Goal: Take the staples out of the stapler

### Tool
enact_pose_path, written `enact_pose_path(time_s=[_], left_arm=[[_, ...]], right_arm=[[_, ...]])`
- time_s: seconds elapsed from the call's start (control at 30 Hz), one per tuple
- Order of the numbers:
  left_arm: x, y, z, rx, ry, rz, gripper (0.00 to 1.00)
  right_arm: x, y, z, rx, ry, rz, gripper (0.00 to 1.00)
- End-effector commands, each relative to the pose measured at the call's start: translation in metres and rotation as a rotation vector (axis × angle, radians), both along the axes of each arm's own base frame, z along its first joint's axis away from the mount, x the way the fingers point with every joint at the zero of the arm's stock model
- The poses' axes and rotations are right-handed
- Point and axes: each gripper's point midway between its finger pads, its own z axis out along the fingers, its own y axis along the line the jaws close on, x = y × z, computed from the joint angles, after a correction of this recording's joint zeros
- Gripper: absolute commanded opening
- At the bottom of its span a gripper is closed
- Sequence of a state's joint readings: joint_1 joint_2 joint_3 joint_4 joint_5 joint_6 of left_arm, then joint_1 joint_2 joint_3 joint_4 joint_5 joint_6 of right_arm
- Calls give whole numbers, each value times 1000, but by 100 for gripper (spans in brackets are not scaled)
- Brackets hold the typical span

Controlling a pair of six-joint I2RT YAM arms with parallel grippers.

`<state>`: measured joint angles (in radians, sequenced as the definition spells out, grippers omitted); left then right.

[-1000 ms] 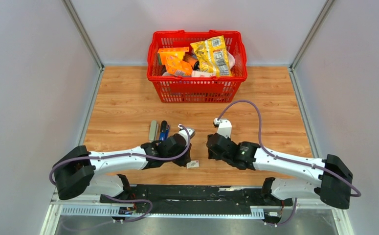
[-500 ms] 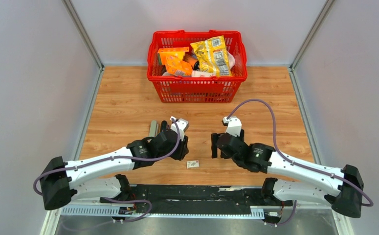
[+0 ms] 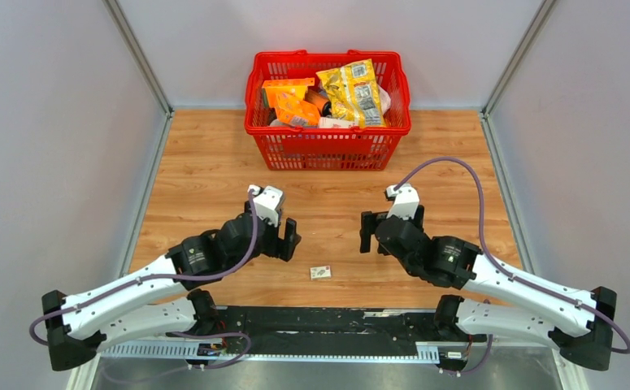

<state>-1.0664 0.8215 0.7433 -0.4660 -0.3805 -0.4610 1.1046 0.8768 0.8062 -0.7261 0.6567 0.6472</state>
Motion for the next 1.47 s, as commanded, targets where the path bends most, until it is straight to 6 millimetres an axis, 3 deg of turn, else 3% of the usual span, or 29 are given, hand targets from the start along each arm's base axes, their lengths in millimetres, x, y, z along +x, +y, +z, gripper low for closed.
enact_pose_path(time_s=[0.0, 0.3, 0.57, 1.2, 1.33, 1.43], left_arm=[[1, 14, 35, -12, -74, 11, 87], [-4, 37, 83, -51, -168, 13, 87], [-5, 54, 104, -55, -227, 29, 87], [-6, 62, 114, -40, -281, 13, 87], [-7, 64, 115, -41, -287, 14, 87], [-6, 65, 114, -34, -284, 17, 87]], right_arm=[[9, -11, 28, -34, -55, -54, 100], [19, -16, 66, -43, -107, -112, 100], [27, -28, 91, -27, -179, -176, 100], [37, -34, 102, -92, -250, -209, 100], [38, -23, 100, -130, -247, -138, 100], [44, -28, 103, -147, -257, -220, 100]])
